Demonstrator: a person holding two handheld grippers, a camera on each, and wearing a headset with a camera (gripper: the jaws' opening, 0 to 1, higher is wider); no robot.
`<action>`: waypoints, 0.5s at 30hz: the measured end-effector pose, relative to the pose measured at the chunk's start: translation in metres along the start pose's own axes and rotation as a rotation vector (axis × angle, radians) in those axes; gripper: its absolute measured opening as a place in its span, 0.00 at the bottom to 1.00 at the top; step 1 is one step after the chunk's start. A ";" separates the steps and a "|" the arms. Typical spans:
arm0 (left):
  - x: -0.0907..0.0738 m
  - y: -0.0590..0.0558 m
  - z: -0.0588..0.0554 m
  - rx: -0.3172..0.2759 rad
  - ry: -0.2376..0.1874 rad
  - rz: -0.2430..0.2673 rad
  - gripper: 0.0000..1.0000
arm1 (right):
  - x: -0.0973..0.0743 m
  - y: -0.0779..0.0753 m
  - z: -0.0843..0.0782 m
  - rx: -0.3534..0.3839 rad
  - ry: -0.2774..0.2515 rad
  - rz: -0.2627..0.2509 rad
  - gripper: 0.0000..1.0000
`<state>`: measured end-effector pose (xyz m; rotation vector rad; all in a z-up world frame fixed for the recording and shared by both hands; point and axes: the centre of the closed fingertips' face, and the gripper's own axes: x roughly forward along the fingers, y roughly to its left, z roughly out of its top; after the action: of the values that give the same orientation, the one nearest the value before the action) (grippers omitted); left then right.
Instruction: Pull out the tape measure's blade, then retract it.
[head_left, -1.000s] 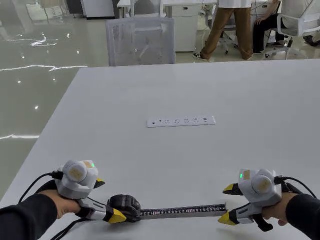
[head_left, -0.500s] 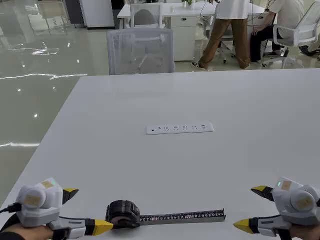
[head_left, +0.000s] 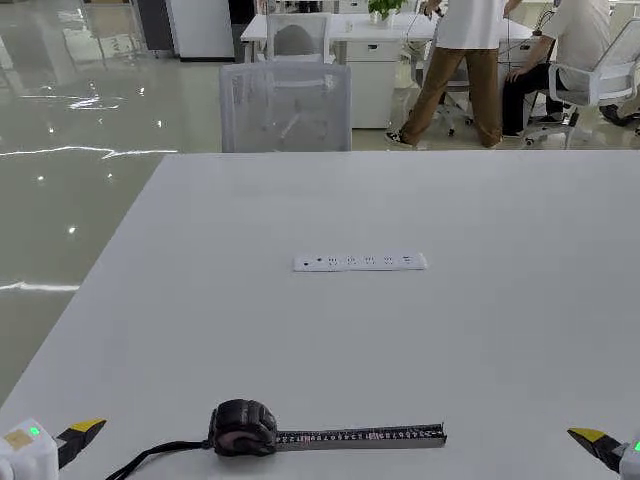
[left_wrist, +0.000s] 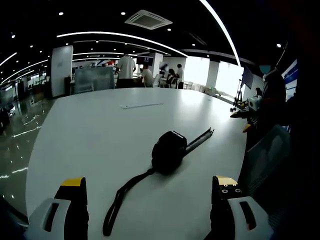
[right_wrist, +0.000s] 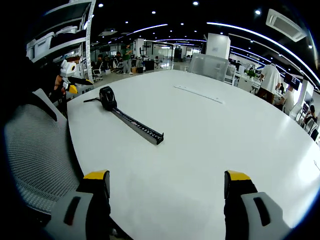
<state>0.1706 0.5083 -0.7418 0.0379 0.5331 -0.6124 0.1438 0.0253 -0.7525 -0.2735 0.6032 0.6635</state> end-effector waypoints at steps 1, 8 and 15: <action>-0.002 0.002 0.000 -0.002 -0.003 0.013 1.00 | -0.002 0.001 -0.002 -0.002 0.004 -0.005 0.96; -0.018 0.001 0.005 -0.008 -0.053 0.060 1.00 | -0.017 0.009 -0.011 0.002 -0.008 -0.012 0.91; -0.023 -0.016 -0.007 -0.009 -0.026 0.018 1.00 | -0.024 0.021 -0.012 -0.045 -0.048 0.006 1.00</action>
<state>0.1421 0.5087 -0.7344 0.0260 0.5098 -0.5919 0.1104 0.0247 -0.7486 -0.2974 0.5440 0.6878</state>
